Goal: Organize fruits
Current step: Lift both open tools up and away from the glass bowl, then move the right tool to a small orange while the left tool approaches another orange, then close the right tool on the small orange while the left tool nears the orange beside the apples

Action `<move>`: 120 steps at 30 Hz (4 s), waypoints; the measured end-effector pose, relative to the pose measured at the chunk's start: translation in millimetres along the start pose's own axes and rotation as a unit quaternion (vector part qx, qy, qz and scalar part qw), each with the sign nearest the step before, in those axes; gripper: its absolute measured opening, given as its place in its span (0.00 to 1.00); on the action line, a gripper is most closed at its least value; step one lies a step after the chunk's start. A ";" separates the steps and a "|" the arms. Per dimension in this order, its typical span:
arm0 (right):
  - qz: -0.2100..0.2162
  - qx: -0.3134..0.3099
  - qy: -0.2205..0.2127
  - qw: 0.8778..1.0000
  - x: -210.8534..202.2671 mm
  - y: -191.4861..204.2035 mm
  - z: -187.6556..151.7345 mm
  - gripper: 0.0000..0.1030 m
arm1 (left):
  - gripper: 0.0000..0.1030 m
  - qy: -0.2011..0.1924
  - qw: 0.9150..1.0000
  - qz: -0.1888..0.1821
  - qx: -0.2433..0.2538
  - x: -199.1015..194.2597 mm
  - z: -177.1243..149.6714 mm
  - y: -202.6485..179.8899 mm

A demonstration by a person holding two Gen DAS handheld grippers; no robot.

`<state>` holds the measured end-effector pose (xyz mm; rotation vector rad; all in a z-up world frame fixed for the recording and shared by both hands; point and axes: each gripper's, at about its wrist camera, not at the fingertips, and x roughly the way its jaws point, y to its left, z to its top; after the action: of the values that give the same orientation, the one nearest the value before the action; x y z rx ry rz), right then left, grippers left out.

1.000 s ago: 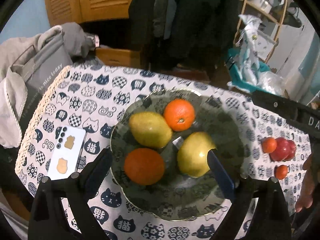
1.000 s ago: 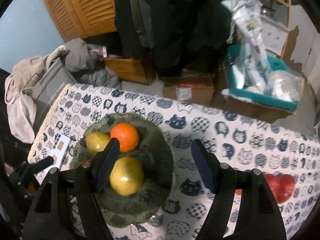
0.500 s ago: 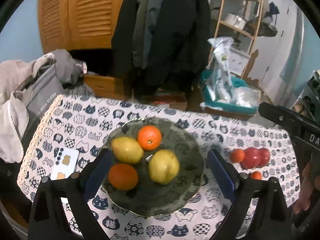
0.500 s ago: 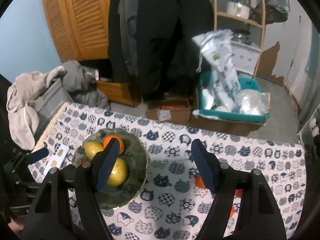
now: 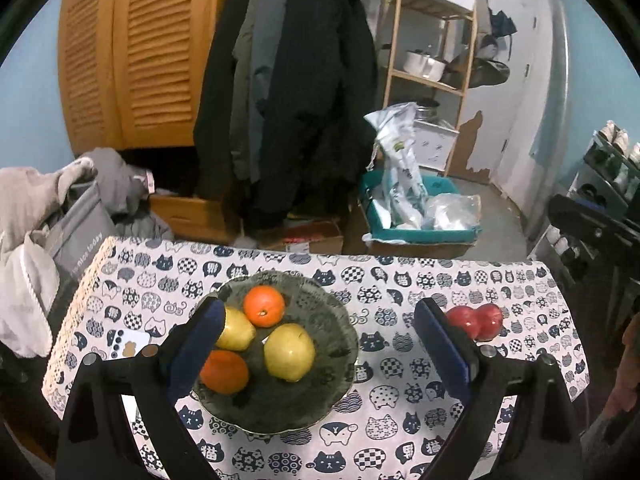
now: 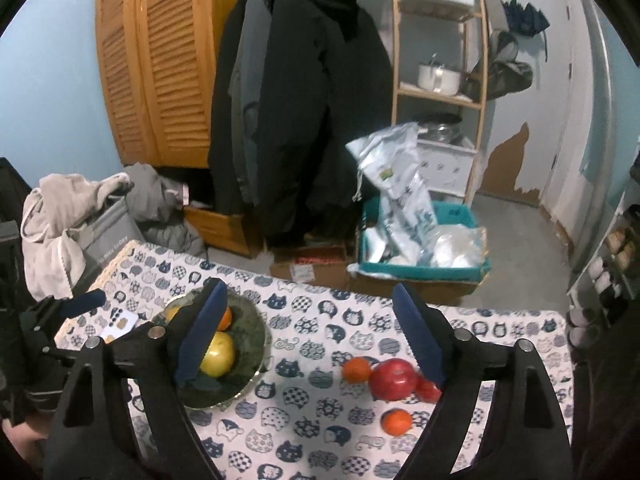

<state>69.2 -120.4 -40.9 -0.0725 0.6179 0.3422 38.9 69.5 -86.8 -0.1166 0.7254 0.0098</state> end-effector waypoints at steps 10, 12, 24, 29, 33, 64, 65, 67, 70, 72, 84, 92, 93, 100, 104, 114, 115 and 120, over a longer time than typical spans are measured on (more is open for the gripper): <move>-0.041 -0.005 -0.030 0.999 -43.1 -22.3 -8.0 0.85 | 0.98 -0.035 0.999 -0.020 0.026 -24.0 10.3 -31.3; -0.050 -0.004 -0.036 0.998 -50.1 -28.2 -10.0 0.85 | 0.98 -0.036 0.999 -0.024 0.033 -25.3 11.0 -38.3; -0.079 0.016 -0.025 0.996 -58.3 -62.9 -26.5 0.85 | 0.99 -0.023 0.997 -0.041 0.062 -12.1 9.2 -73.7; -0.081 0.031 -0.004 0.996 -47.7 -76.2 -35.1 0.85 | 1.00 -0.004 0.997 -0.042 0.072 7.2 4.7 -85.3; -0.084 0.039 0.020 0.995 -33.7 -83.9 -44.3 0.85 | 1.00 0.019 0.996 -0.036 0.075 28.2 -2.4 -90.0; -0.053 0.104 0.283 0.952 142.1 -131.9 -177.5 0.85 | 0.99 0.192 0.977 -0.016 0.092 177.2 -75.2 -109.0; -0.051 0.105 0.287 0.951 145.6 -131.6 -181.0 0.85 | 0.99 0.195 0.976 -0.014 0.094 179.6 -77.3 -109.3; -0.050 0.107 0.293 0.949 151.0 -131.2 -186.8 0.85 | 0.99 0.202 0.975 -0.012 0.095 184.9 -80.6 -109.3; -0.044 0.113 0.301 0.946 157.8 -132.5 -193.4 0.84 | 0.99 0.210 0.973 -0.011 0.095 189.9 -84.7 -109.6; -0.038 0.118 0.303 0.945 160.9 -133.2 -195.9 0.84 | 1.00 0.211 0.972 -0.011 0.098 191.5 -85.9 -111.1; 0.004 0.138 0.315 0.939 174.0 -134.0 -209.5 0.44 | 1.00 0.202 0.972 -0.017 0.118 195.3 -81.1 -126.7; -0.015 0.148 0.297 0.943 160.1 -154.4 -202.1 0.43 | 0.99 0.203 0.968 -0.025 0.144 211.5 -77.6 -147.9; -0.019 0.151 0.294 0.943 158.2 -158.2 -201.6 0.43 | 0.99 0.203 0.968 -0.027 0.148 214.4 -77.1 -150.7; -0.025 0.175 0.282 0.943 150.5 -178.1 -200.9 0.43 | 0.99 0.202 0.964 -0.041 0.167 232.7 -75.9 -164.5; -0.021 0.183 0.278 0.943 146.7 -184.2 -200.4 0.43 | 0.99 0.205 0.960 -0.044 0.184 241.8 -76.5 -169.8; -0.021 0.188 0.277 0.942 148.0 -186.8 -199.0 0.44 | 0.92 0.220 0.955 -0.040 0.193 260.6 -84.2 -166.7; -0.021 0.188 0.277 0.942 148.9 -186.1 -199.0 0.44 | 0.91 0.221 0.955 -0.040 0.191 261.9 -84.3 -166.3; -0.022 0.189 0.276 0.942 148.7 -185.8 -199.6 0.43 | 0.90 0.214 0.956 -0.053 0.192 262.1 -82.7 -166.4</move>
<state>133.8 -285.3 -296.1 0.1949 1.2287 0.1504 188.6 -113.2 -304.6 0.2232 1.1405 -0.2667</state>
